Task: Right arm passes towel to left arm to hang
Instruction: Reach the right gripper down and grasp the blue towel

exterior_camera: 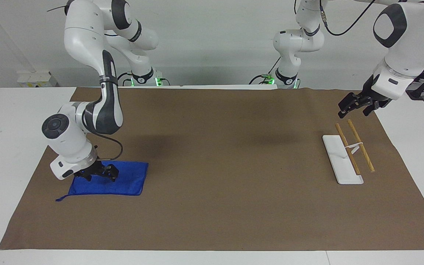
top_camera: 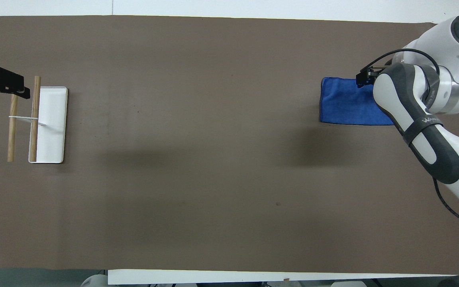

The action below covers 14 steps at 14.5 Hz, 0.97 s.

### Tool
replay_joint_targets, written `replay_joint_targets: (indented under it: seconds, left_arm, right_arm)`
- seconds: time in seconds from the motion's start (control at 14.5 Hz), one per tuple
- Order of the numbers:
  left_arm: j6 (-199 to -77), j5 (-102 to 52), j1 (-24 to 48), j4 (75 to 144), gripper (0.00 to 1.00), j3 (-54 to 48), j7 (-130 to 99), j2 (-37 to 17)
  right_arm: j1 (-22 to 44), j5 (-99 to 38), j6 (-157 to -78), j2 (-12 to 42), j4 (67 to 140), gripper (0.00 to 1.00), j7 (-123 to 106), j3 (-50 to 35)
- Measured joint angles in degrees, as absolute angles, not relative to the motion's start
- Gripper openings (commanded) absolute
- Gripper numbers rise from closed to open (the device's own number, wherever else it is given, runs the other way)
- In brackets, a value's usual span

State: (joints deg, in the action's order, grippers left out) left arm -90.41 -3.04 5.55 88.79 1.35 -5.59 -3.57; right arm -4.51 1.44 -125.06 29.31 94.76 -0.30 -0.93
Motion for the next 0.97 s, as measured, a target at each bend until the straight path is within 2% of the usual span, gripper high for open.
replay_joint_targets:
  seconds: [0.41, 0.62, 0.83, 0.9, 0.97]
  left_arm:
    - [-90.42, -3.04, 5.55, 88.79, 1.00, 1.35, -5.60, -3.57]
    - [-90.42, -3.04, 5.55, 88.79, 1.00, 1.35, -5.60, -3.57]
    - [-90.42, -3.04, 5.55, 88.79, 1.00, 1.35, -5.60, -3.57]
    - [-90.43, -3.04, 5.55, 88.79, 1.00, 1.35, -5.60, -3.57]
    - [-90.43, -3.04, 5.55, 88.79, 1.00, 1.35, -5.60, -3.57]
  right_arm:
    - [-4.54, 1.44, -124.54, 31.58, 94.75, 0.93, -0.52, -0.94]
    - [-4.46, 1.45, -123.55, 31.58, 94.74, 0.81, -2.00, -0.94]
    - [-4.54, 1.44, -122.29, 31.57, 94.70, 0.77, -4.03, -0.94]
    - [-4.60, 1.45, -122.14, 31.57, 94.70, 0.66, -4.52, -0.94]
    - [-4.64, 1.44, -122.06, 31.57, 94.70, 0.45, -4.80, -0.93]
